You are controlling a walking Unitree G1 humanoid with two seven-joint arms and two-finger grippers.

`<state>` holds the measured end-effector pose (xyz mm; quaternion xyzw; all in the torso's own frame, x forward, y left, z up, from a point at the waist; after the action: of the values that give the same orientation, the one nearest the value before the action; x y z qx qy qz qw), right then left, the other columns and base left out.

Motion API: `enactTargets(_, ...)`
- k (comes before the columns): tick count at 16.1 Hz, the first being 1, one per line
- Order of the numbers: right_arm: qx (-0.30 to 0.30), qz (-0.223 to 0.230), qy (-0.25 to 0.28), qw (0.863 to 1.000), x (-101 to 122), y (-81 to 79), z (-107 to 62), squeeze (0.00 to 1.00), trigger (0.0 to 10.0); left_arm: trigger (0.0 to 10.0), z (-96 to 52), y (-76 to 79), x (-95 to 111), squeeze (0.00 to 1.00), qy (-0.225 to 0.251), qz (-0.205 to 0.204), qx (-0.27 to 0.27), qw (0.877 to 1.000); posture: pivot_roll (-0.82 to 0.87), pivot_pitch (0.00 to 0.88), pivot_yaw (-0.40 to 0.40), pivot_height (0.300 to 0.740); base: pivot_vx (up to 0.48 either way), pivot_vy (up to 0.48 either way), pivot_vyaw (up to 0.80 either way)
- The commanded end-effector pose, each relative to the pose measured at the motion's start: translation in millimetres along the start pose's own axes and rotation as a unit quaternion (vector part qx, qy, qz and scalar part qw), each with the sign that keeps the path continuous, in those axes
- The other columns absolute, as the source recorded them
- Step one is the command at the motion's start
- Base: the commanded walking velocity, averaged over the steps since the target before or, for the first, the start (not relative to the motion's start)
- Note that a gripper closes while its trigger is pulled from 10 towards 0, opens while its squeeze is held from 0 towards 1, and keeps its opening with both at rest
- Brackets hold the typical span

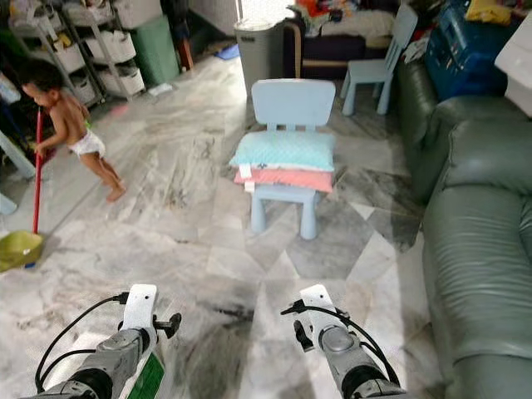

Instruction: Move the pillow to the sofa

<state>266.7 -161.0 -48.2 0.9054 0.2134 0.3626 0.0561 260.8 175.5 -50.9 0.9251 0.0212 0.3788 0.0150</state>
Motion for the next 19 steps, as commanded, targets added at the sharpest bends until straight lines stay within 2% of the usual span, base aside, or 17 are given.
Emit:
enactTargets(1,0.003,0.000,0.006,1.000,4.3,-1.5,0.5,0.00,10.0,10.0,0.1,-3.4,4.2,0.00,0.006,0.006,0.004,1.000,0.02,0.000,0.072,0.740,0.364,0.000,0.00)
enactTargets(8,0.004,-0.004,0.006,1.000,3.6,-1.4,0.4,0.00,10.0,10.0,0.0,-2.2,3.1,0.00,0.005,0.008,0.000,1.000,0.02,0.000,0.069,0.740,0.370,0.034,0.00)
enactTargets(19,0.007,-0.004,0.005,1.000,2.6,-2.7,0.3,0.00,10.0,10.0,0.0,-1.4,1.8,0.00,0.003,0.014,-0.001,1.000,0.02,0.000,0.067,0.740,0.358,0.289,0.00)
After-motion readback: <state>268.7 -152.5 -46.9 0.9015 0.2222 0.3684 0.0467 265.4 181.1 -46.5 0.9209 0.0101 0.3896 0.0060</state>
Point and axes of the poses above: a point about 5 cm out from each wrist's last joint towards the gripper, its own z axis pointing out of the wrist towards the gripper, its own x axis along the axis of the wrist's last joint, y = z × x, the point moved 1 cm from there along z, pointing out of the wrist towards the gripper, and after that the axes turned 5 degrees about -z, right-handed, at the moved point
